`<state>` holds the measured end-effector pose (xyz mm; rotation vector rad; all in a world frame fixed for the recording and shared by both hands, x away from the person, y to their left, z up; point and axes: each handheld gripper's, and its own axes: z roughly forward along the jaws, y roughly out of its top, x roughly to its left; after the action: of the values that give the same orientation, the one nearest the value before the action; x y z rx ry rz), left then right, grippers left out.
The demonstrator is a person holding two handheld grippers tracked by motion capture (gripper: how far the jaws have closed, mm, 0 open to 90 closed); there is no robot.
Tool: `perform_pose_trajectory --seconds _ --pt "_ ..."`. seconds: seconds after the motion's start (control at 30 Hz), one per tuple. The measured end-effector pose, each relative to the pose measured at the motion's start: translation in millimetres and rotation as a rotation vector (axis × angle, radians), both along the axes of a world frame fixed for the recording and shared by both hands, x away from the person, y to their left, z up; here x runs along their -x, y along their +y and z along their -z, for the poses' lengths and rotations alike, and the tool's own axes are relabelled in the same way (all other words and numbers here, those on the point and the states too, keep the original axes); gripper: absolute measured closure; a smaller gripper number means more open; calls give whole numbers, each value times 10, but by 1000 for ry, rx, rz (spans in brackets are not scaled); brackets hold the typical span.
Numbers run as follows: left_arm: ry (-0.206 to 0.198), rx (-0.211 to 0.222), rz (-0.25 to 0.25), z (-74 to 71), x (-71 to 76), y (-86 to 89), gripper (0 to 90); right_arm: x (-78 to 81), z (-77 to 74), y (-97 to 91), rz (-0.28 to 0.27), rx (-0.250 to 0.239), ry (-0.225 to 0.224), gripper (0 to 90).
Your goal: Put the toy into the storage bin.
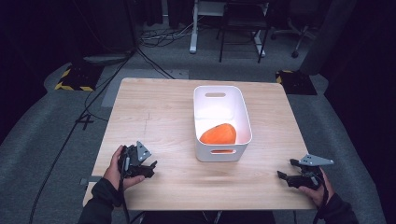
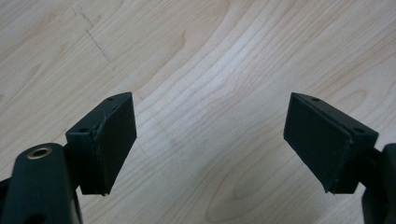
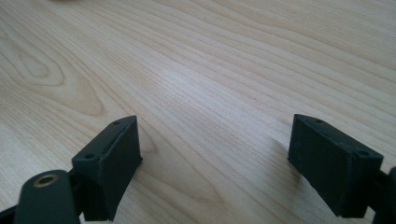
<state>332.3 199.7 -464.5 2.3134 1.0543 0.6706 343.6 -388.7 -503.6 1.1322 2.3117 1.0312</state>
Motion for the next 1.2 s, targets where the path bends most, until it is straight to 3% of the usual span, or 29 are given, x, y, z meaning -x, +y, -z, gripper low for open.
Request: perform_pose_trajectory --seconds 0.2,0.6,0.77,0.97,1.2 --pt "11 6 -7 66 52 73 176 0 0 0 0 0 0 169" --pt "39 58 -46 225 143 186 179 0 0 0 0 0 0 169" --pt "53 101 -52 296 175 236 179 0 0 0 0 0 0 169" --pt "80 241 -96 385 201 371 178 0 0 0 0 0 0 169" --pt "83 251 -115 388 213 397 174 0 1 0 0 0 -1 169"
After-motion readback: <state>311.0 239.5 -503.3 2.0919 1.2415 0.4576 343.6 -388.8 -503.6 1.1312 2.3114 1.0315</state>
